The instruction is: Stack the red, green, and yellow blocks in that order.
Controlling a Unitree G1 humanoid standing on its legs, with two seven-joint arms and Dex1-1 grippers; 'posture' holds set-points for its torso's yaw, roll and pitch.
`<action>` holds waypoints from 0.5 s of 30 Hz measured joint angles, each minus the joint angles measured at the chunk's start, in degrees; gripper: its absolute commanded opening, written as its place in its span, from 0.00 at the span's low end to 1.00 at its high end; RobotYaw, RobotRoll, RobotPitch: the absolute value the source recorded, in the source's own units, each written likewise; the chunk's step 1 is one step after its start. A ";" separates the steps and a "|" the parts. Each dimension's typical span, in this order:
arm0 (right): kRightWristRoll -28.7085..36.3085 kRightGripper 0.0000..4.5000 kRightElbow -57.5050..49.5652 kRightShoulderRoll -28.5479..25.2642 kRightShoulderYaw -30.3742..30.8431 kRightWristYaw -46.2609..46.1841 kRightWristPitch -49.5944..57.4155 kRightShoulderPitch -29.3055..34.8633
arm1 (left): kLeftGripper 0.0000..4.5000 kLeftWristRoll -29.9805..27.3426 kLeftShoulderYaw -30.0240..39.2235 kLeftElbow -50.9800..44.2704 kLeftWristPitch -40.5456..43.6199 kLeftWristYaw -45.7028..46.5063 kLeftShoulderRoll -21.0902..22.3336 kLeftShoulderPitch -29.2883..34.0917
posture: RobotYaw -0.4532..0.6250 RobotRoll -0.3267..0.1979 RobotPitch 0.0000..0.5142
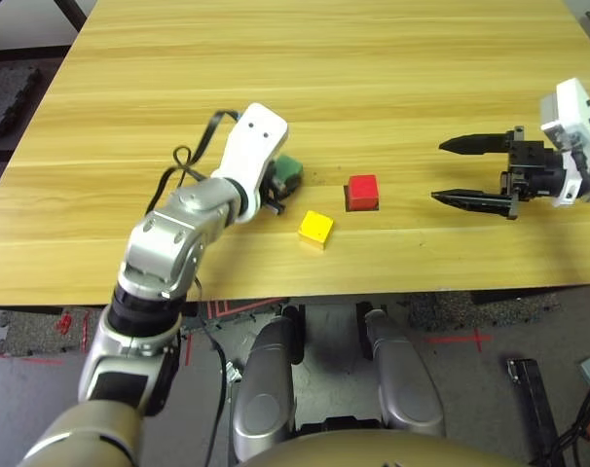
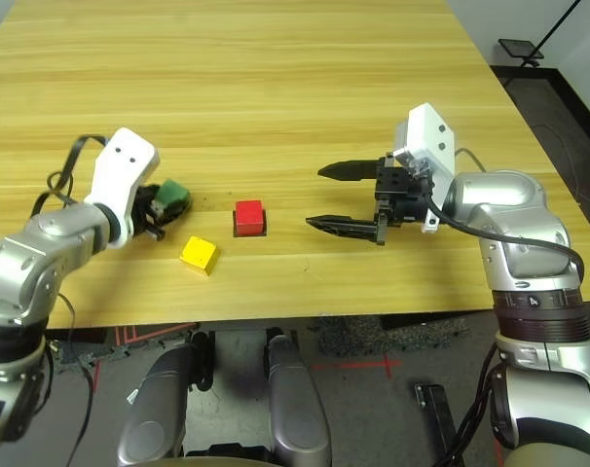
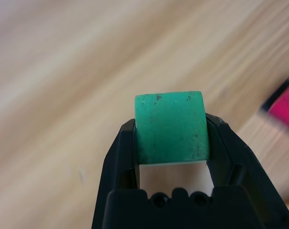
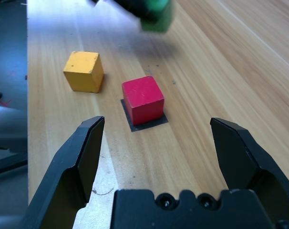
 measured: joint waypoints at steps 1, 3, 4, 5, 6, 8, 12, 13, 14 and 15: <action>0.00 1.00 -0.02 -0.50 0.04 0.62 0.04 0.01 | 0.46 -0.68 -0.07 1.02 -1.85 -3.16 0.57 -1.87 | 0.62 0.82 0.51; 0.02 1.00 -0.07 -1.45 0.03 1.46 0.11 0.09 | 0.46 -2.09 -0.08 1.88 -3.75 -7.07 1.32 -3.96 | 0.62 0.82 0.51; 0.02 1.00 -0.12 -1.86 0.03 1.81 0.16 0.17 | 0.46 -2.66 -0.09 2.50 -3.99 -8.64 1.38 -4.87 | 0.62 0.82 0.51; 0.02 1.00 -0.15 -2.25 0.03 2.12 0.21 0.28 | 0.46 -3.26 -0.12 3.17 -4.01 -10.08 1.38 -5.83 | 0.62 0.82 0.51; 0.04 1.00 -0.23 -2.61 0.01 2.37 0.24 0.42 | 0.46 -3.80 -0.24 3.87 -4.04 -11.29 1.42 -6.70 | 0.60 0.81 0.50; 0.07 1.00 -0.57 -3.71 -0.03 2.90 0.39 0.93 | 0.46 -4.19 -1.75 4.74 -4.81 -14.71 2.20 -8.78 | 0.60 0.81 0.50; 0.18 1.00 -1.22 -4.78 -0.33 3.07 0.53 1.51 | 0.46 -3.96 -5.67 5.29 -6.44 -19.30 2.57 -10.74 | 0.59 0.82 0.49; 0.29 1.00 -1.34 -4.97 -0.35 3.15 0.62 1.79 | 0.46 -3.51 -7.52 5.87 -6.83 -20.71 2.67 -11.46 | 0.59 0.82 0.49; 0.44 1.00 -1.36 -5.04 -0.36 3.24 0.68 1.84 | 0.46 -3.25 -8.36 6.17 -7.08 -21.46 2.66 -11.76 | 0.58 0.81 0.49; 0.57 1.00 -1.41 -5.23 -0.39 3.28 0.76 1.93 | 0.46 -2.44 -9.65 6.78 -7.83 -22.55 2.66 -12.33 | 0.58 0.82 0.49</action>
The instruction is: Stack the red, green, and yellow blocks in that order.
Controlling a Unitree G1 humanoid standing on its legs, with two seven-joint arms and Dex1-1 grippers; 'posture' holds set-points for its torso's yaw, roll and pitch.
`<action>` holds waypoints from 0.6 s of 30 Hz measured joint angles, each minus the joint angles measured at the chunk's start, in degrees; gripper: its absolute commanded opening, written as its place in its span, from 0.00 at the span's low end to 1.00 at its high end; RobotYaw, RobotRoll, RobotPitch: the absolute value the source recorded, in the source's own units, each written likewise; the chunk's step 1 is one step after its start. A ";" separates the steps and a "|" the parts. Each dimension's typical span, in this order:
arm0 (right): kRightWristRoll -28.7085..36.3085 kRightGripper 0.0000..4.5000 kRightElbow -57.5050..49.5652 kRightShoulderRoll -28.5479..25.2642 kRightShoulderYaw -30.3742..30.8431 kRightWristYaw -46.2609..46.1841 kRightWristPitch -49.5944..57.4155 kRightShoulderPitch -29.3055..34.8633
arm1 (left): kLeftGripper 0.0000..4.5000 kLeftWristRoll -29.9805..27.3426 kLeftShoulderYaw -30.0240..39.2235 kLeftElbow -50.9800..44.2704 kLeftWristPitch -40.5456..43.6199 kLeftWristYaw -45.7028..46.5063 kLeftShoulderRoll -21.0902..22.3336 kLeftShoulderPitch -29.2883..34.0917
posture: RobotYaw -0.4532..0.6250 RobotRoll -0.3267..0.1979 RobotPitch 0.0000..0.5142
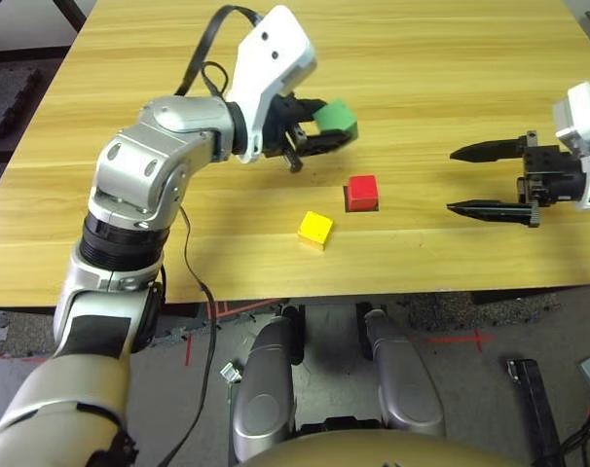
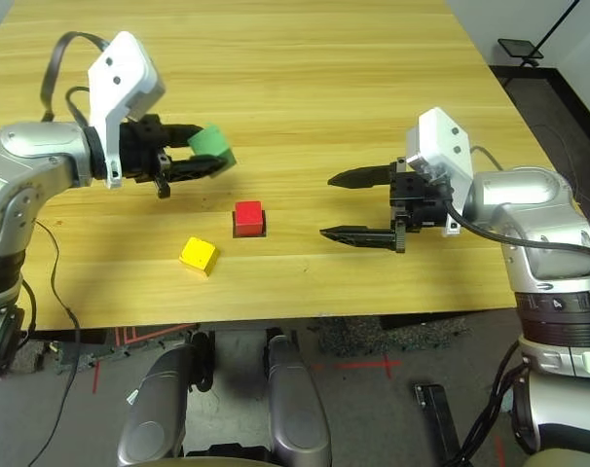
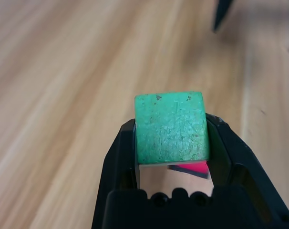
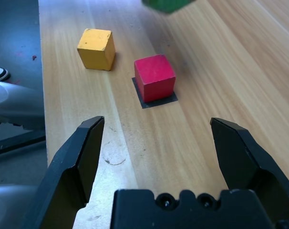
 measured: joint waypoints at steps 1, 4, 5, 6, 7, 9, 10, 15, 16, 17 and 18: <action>0.02 1.00 -0.04 -0.16 -0.03 0.00 0.05 0.03 | 0.46 0.52 -1.08 0.76 -0.74 -0.85 -0.01 -0.70 | 0.58 0.82 0.49; 0.06 1.00 -0.15 -0.33 -0.18 -0.03 0.05 0.08 | 0.46 3.47 -5.00 3.41 -5.20 -3.74 -0.74 -3.17 | 0.57 0.81 0.49; 0.07 1.00 -0.18 -0.34 -0.21 -0.07 0.05 0.08 | 0.46 4.77 -6.31 4.50 -7.33 -4.79 -1.46 -3.89 | 0.57 0.81 0.49; 0.07 1.00 -0.20 -0.33 -0.23 -0.13 0.04 0.10 | 0.46 5.38 -7.02 5.30 -8.58 -5.35 -2.11 -4.25 | 0.57 0.81 0.49; 0.07 1.00 -0.28 -0.33 -0.25 -0.30 0.04 0.11 | 0.46 6.20 -7.94 6.25 -9.76 -6.01 -2.93 -4.63 | 0.55 0.81 0.49; 0.12 1.00 -0.62 -0.34 -0.45 -0.59 0.07 0.35 | 0.46 7.51 -9.11 7.51 -11.57 -7.26 -3.74 -5.09 | 0.55 0.80 0.50; 0.19 1.00 -0.94 -0.34 -0.51 -0.66 0.10 0.43 | 0.46 8.04 -9.48 8.03 -12.30 -7.84 -3.97 -5.21 | 0.54 0.80 0.50; 0.49 1.00 -2.23 -0.56 -1.04 -1.15 0.54 1.57 | 0.46 10.90 -10.90 9.26 -13.36 -9.84 -4.66 -5.37 | 0.53 0.80 0.51; 0.50 1.00 -2.32 -0.58 -1.19 -1.24 0.57 1.78 | 0.46 11.34 -10.92 9.51 -13.36 -9.90 -4.88 -5.38 | 0.53 0.80 0.51; 0.52 1.00 -2.45 -0.59 -1.43 -1.31 0.59 2.04 | 0.46 11.48 -10.92 9.80 -13.36 -9.96 -5.15 -5.37 | 0.53 0.80 0.50; 0.53 1.00 -2.49 -0.60 -1.64 -1.42 0.62 2.22 | 0.46 11.79 -10.92 10.10 -13.35 -9.97 -5.49 -5.37 | 0.53 0.80 0.50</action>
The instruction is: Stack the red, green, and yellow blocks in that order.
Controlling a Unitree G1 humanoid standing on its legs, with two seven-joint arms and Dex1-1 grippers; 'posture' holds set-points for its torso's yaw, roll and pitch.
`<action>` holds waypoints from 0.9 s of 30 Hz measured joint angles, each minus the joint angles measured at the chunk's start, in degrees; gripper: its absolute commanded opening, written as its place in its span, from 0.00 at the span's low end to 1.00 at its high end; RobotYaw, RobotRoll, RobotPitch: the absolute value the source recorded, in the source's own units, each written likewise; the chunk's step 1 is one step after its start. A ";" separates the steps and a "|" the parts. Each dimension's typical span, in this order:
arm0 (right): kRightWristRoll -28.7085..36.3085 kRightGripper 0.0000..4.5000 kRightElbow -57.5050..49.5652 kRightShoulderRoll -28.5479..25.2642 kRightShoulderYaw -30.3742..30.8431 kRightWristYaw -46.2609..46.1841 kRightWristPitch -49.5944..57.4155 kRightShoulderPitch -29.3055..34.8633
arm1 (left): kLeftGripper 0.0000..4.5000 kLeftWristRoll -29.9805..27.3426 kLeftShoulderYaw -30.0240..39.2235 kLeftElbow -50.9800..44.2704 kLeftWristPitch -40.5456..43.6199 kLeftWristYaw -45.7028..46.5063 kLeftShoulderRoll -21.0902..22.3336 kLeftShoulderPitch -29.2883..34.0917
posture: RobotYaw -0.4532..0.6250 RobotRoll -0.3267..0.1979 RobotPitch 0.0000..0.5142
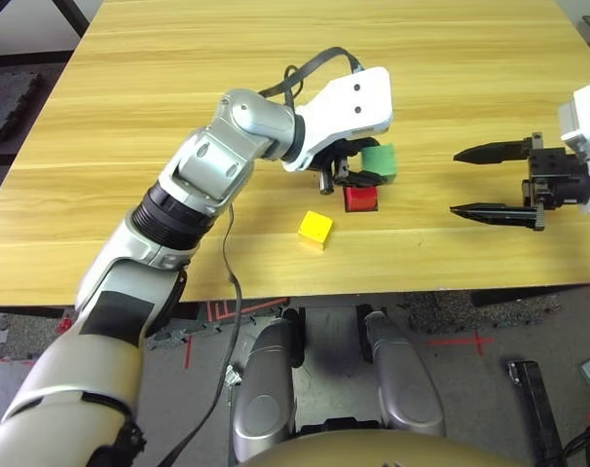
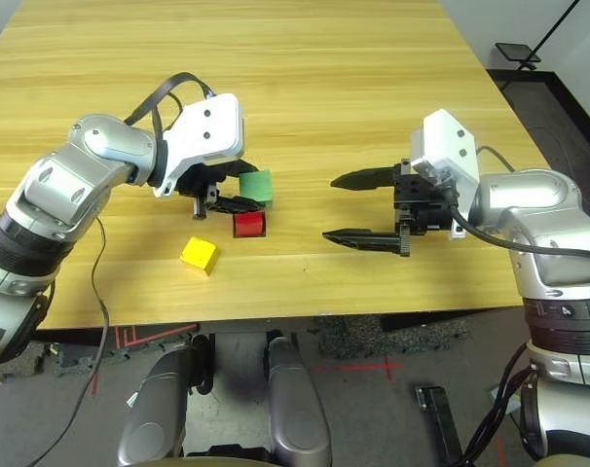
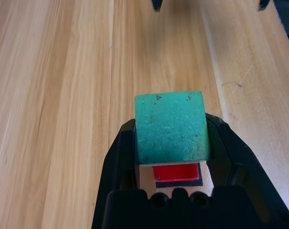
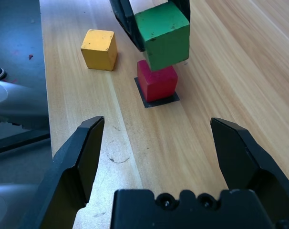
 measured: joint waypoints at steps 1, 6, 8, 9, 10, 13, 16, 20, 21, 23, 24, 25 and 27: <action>0.00 1.00 -0.07 0.00 -0.12 -0.14 0.02 0.07 | 0.46 0.41 0.00 0.53 0.00 0.01 -0.51 0.00 | 0.53 0.80 0.50; 0.02 1.00 -0.77 0.00 -0.25 -0.58 0.07 0.14 | 0.46 1.84 -0.03 1.71 -0.01 -0.45 -1.36 0.06 | 0.53 0.80 0.50; 0.01 1.00 -0.82 0.00 -0.27 -0.71 0.07 0.22 | 0.46 2.03 -0.04 1.95 -0.01 -0.81 -1.37 0.24 | 0.53 0.80 0.51; 0.01 1.00 -0.83 0.00 -0.27 -0.76 0.07 0.25 | 0.46 2.12 -0.07 2.05 -0.01 -1.00 -1.37 0.29 | 0.52 0.80 0.51; 0.01 1.00 -0.84 0.00 -0.27 -0.80 0.07 0.26 | 0.46 2.30 -0.12 2.11 -0.01 -1.08 -1.37 0.35 | 0.53 0.79 0.51; 0.01 1.00 -0.84 0.00 -0.27 -0.82 0.06 0.26 | 0.46 2.88 -0.24 2.42 -0.01 -1.21 -1.43 0.50 | 0.53 0.79 0.51; 0.00 1.00 -0.84 0.00 -0.27 -0.88 0.05 0.25 | 0.46 3.09 -0.29 2.33 0.21 -1.63 -1.42 0.77 | 0.53 0.80 0.51; -0.02 1.00 -0.76 0.03 -0.27 -1.01 -0.03 0.19 | 0.46 3.20 -0.29 2.04 0.63 -2.14 -1.34 1.60 | 0.54 0.80 0.51; -0.03 1.00 -0.71 0.05 -0.26 -1.03 -0.04 0.14 | 0.46 3.24 -0.32 1.92 0.65 -2.26 -1.31 1.79 | 0.54 0.80 0.51; -0.04 1.00 -0.69 0.21 -0.25 -1.05 -0.07 -0.10 | 0.46 3.47 -0.34 1.60 0.65 -2.41 -1.06 2.01 | 0.54 0.80 0.52; -0.04 1.00 -0.68 0.28 -0.24 -1.04 -0.10 -0.15 | 0.46 3.85 -0.38 1.45 0.65 -2.48 -0.89 2.06 | 0.54 0.80 0.52; -0.04 1.00 -0.66 0.38 -0.22 -1.03 -0.11 -0.22 | 0.46 3.99 -0.37 1.45 0.67 -2.54 -0.76 2.09 | 0.54 0.80 0.52; -0.07 1.00 -0.61 0.51 -0.13 -1.00 -0.13 -0.47 | 0.46 4.06 -0.37 1.43 0.68 -2.56 -0.80 2.23 | 0.54 0.80 0.52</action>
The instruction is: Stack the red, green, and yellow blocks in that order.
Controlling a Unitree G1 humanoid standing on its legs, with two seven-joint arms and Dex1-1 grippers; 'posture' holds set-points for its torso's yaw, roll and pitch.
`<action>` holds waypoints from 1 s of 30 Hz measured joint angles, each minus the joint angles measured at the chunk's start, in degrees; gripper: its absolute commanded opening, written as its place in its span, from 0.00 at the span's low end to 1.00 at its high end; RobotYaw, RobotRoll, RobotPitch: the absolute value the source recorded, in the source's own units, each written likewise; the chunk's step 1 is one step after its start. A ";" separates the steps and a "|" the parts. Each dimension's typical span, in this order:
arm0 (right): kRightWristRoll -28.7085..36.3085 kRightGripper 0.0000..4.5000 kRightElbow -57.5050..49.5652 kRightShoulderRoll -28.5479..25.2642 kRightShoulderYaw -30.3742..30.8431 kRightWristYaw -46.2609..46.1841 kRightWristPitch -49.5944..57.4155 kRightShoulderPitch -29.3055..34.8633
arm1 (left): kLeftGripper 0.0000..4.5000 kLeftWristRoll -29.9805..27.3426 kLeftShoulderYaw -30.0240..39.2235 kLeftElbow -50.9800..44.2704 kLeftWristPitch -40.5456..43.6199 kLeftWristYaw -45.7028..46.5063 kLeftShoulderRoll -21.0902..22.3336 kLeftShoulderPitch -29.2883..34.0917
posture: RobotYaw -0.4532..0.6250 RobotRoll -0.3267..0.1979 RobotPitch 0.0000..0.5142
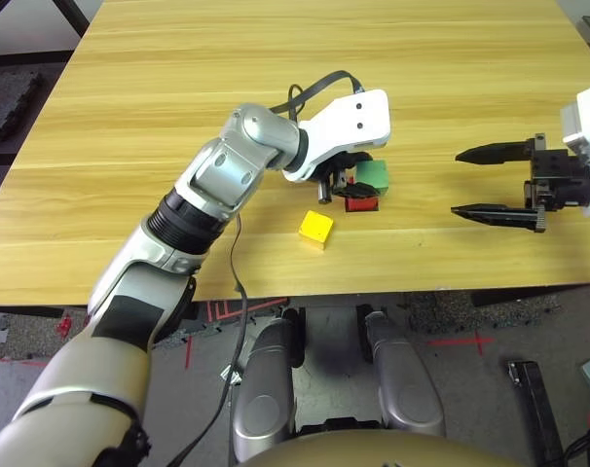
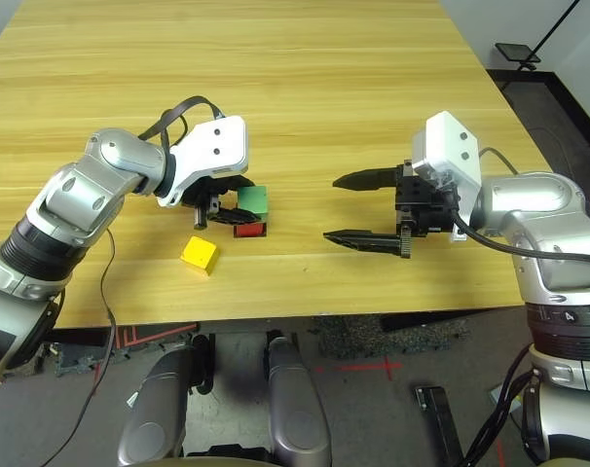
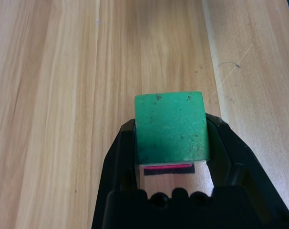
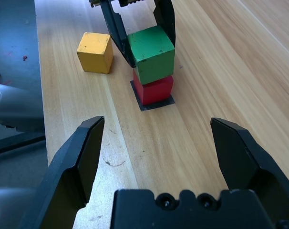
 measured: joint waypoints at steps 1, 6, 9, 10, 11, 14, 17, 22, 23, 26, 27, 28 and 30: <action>-0.02 1.00 0.05 0.04 0.05 0.03 -0.02 -0.25 | 0.46 0.05 0.00 0.01 -0.01 0.00 -0.08 0.11 | 0.54 0.80 0.52; -0.08 1.00 0.57 0.40 0.45 0.23 -0.18 -1.15 | 0.46 0.54 -0.02 0.40 -0.28 0.17 -0.72 0.22 | 0.54 0.79 0.52; -0.14 1.00 1.05 0.62 0.94 0.26 -0.23 -1.24 | 0.46 1.05 -0.02 0.75 -0.79 0.26 -1.08 0.21 | 0.54 0.79 0.52; -0.16 1.00 1.08 0.65 1.07 0.31 -0.23 -1.25 | 0.46 1.23 -0.02 1.05 -0.94 0.28 -1.17 0.21 | 0.54 0.79 0.52; -0.15 1.00 1.08 0.67 1.10 0.33 -0.23 -1.26 | 0.46 1.30 -0.02 1.31 -0.97 0.32 -1.23 0.21 | 0.54 0.79 0.52; -0.15 1.00 1.08 0.69 1.11 0.34 -0.25 -1.29 | 0.46 1.90 -0.03 1.42 -1.12 0.36 -1.31 0.22 | 0.54 0.79 0.52; -0.15 1.00 1.08 0.77 1.18 0.32 -0.25 -1.30 | 0.46 2.35 -0.03 1.44 -1.17 0.31 -1.36 0.21 | 0.54 0.79 0.53; -0.15 1.00 1.08 0.91 1.19 0.24 -0.41 -1.29 | 0.46 2.46 -0.02 1.43 -1.18 0.12 -1.36 0.21 | 0.55 0.79 0.53; -0.15 1.00 1.08 1.05 1.19 0.15 -0.44 -1.29 | 0.46 2.47 -0.02 1.43 -1.17 0.06 -1.36 0.20 | 0.55 0.79 0.53; -0.19 1.00 1.18 1.67 1.52 -0.02 -0.51 -1.40 | 0.46 2.46 -0.03 1.37 -1.09 -0.23 -1.37 0.20 | 0.55 0.80 0.53; -0.20 1.00 1.24 1.81 1.67 -0.03 -0.53 -1.51 | 0.46 2.46 -0.02 1.36 -1.06 -0.27 -1.38 0.20 | 0.55 0.80 0.53; -0.22 1.00 1.30 1.83 1.72 -0.04 -0.55 -1.57 | 0.46 2.46 -0.02 1.36 -0.99 -0.28 -1.43 0.19 | 0.55 0.80 0.53; -0.28 1.00 1.50 1.84 1.72 -0.05 -0.59 -1.73 | 0.62 2.46 -0.02 1.36 -0.84 -0.28 -1.52 0.17 | 0.55 0.79 0.53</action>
